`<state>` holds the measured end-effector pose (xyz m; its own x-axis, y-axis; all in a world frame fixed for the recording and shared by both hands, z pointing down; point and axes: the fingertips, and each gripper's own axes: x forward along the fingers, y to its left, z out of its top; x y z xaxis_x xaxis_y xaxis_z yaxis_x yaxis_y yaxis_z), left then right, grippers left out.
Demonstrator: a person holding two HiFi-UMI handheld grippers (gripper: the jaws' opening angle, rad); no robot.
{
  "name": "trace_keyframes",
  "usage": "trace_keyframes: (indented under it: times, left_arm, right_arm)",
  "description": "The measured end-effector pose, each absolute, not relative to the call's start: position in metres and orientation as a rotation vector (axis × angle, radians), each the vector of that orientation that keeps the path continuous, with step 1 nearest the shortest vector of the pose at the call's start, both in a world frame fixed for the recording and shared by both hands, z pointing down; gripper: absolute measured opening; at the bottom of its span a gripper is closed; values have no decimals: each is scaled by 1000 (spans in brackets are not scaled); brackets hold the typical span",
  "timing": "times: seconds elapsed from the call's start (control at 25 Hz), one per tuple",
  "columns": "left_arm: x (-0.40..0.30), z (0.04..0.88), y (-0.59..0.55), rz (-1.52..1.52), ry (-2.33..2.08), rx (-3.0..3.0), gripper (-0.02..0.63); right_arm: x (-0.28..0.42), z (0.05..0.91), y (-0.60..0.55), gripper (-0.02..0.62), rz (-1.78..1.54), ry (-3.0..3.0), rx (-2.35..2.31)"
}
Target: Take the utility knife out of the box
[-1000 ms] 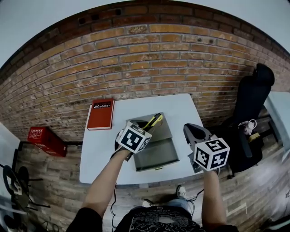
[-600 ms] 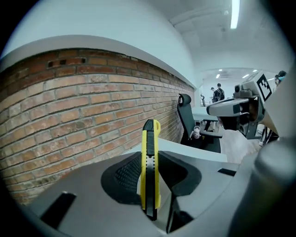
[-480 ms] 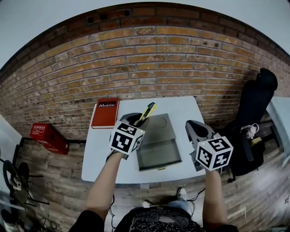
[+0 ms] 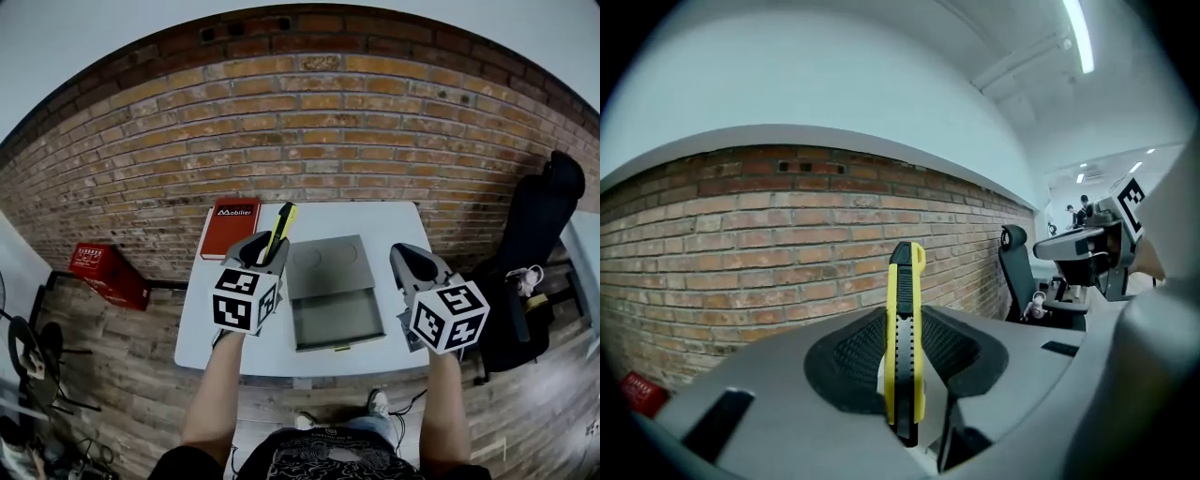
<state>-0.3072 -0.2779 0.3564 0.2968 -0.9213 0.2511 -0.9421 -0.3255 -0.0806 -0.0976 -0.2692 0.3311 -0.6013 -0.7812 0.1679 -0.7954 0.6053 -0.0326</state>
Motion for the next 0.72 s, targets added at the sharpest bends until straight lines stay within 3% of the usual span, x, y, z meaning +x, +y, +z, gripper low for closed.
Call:
trace_keyframes:
  times: [0.72]
  left_arm:
    - [-366, 370, -230, 256, -1922, 2326, 129]
  right_arm:
    - [-135, 339, -264, 20, 130, -2708, 1278]
